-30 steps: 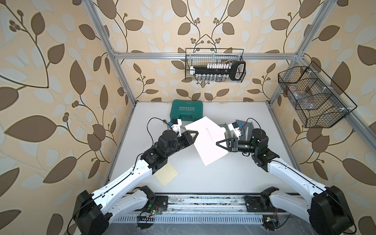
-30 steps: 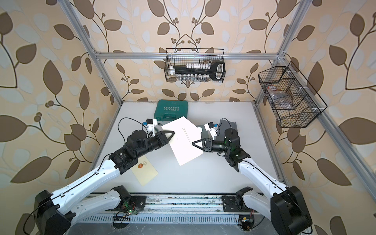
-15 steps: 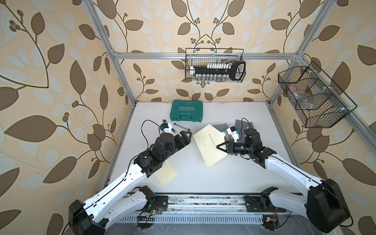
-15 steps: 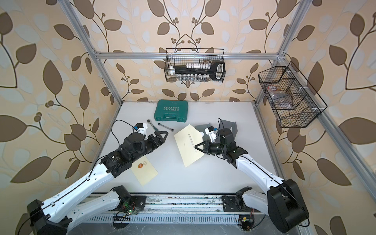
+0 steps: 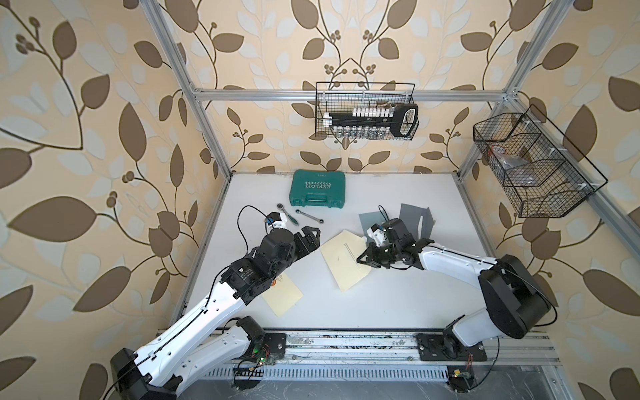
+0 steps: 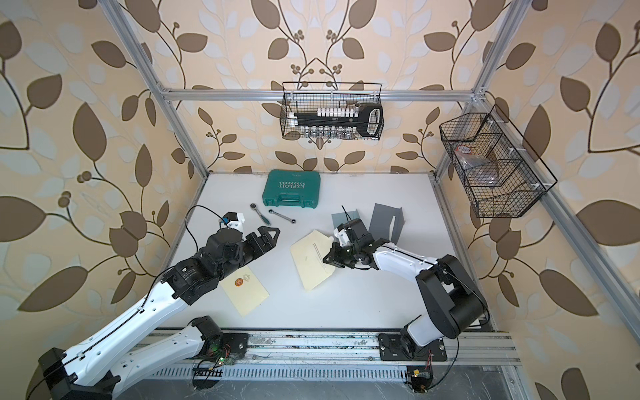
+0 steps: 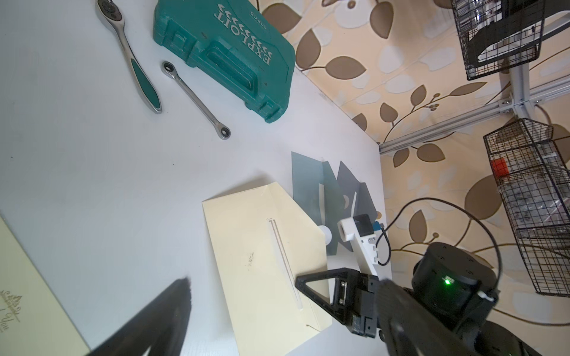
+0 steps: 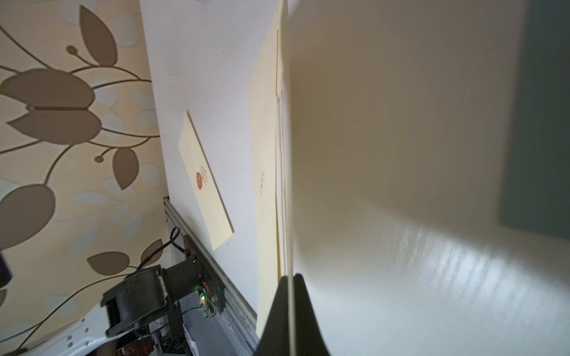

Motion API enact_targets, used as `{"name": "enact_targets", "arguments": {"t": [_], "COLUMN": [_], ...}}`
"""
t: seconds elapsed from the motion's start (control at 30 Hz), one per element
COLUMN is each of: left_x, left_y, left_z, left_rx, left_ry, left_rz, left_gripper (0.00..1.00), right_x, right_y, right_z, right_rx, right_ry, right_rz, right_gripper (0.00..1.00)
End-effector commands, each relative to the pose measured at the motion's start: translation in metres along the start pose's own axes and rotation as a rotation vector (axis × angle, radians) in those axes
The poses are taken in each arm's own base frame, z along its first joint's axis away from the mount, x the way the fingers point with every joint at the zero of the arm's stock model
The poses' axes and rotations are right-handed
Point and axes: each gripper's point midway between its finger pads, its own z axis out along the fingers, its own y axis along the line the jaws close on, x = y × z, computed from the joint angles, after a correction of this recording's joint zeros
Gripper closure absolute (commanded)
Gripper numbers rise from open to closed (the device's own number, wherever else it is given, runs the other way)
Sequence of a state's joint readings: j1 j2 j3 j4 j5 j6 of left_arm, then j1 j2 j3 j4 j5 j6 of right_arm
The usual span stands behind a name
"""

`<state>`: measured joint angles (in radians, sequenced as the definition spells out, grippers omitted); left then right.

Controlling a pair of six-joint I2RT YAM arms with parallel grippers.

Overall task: Open the envelope
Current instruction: Place the envelope at the center of the board.

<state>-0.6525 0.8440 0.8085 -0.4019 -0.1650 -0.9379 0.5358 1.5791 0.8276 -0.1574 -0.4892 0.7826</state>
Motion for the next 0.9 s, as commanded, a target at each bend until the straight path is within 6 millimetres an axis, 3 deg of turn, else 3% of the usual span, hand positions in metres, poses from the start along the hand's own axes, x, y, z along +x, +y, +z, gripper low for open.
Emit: {"name": "enact_targets", "arguments": {"t": [0.0,0.53,0.7,0.87], "left_x": [-0.012,-0.006,-0.004,-0.004], "left_y": [-0.007,-0.008,-0.008,-0.002], "left_z": [-0.01,-0.006,-0.005,0.001], "left_rx": [0.013,0.004,0.003,-0.037], "left_ry": [-0.028,0.015,0.024,0.024], "left_rz": [0.022,0.017,0.017,0.023], "left_gripper": [0.04,0.03,0.03,0.04], "right_x": [-0.004,-0.04,-0.051,-0.049], "right_y": [-0.029,-0.039,-0.045,-0.032], "right_z": [0.012,0.048,0.035,0.017], "right_rx": [0.167,0.211,0.282,0.241], "right_ry": [0.016,-0.044,-0.104,-0.14], "right_rz": [0.034,0.026,-0.02,-0.071], "right_gripper": [1.0,1.0,0.92,0.82]}}
